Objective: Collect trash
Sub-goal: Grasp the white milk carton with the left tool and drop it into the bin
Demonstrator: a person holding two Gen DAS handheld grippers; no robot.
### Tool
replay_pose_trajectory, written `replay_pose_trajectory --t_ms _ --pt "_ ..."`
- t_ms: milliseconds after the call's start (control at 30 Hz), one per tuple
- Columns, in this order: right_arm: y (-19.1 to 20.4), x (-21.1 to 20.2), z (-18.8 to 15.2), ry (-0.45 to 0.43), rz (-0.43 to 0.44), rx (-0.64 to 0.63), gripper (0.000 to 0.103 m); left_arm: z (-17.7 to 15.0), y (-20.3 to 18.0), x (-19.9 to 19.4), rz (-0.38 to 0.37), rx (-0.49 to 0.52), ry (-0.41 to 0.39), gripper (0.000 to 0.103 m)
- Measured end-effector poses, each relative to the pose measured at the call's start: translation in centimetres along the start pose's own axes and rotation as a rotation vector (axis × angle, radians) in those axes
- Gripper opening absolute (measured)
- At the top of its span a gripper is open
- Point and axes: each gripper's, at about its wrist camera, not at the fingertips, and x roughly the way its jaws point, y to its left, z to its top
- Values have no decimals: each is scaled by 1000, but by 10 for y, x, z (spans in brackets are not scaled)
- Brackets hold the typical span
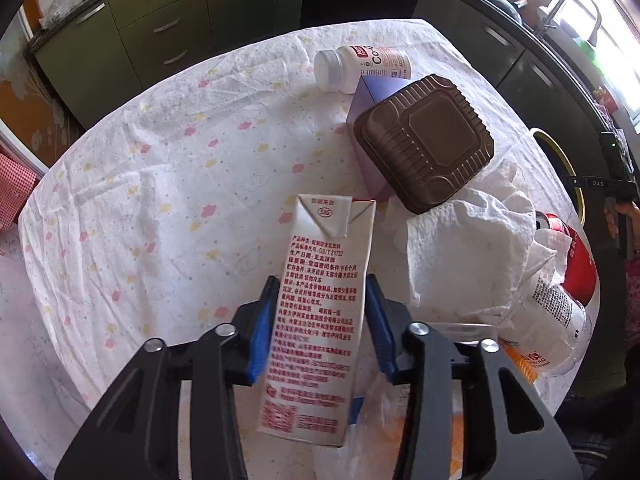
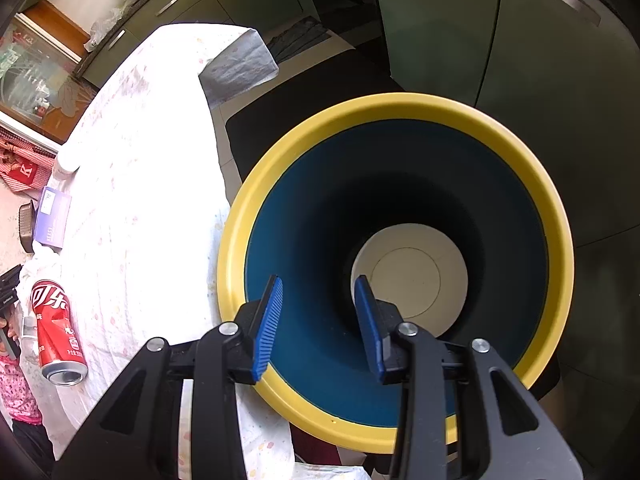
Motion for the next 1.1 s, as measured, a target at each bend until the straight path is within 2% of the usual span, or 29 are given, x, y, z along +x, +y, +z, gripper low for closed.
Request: replay_pose_trajectory --t_ms 133,200,300,400,500,633,733,867,1000,1100 --pt "2 0 0 -4 11 -8 36 -1 5 -9 13 -5 -17 35" --pt "3 -3 0 -17 16 -10 36 0 10 -21 58 -18 -46 35" --pt "3 -13 0 -56 13 -16 36 6 12 -52 126 -40 -118 35" --pt "3 -30 -5 -110 -6 -29 36 16 -15 -89 168 6 -199 35" --pt "1 -51 -13 -165 -25 -38 36 27 -70 -114 117 106 -249 35" --pt "-10 -83 -33 -244 -84 -48 36 49 -167 -107 -1 266 -228 35" --pt "-25 -105 -51 -287 -115 -36 36 72 -250 -81 -109 404 -174 35" --pt "-49 -127 -77 -327 -139 -10 36 105 -346 -38 -192 521 -118 35" --pt "-72 -138 -99 -340 -135 22 36 138 -423 12 -205 573 -68 35" --pt "-87 -141 -110 -338 -130 43 36 154 -461 47 -198 579 -50 36"
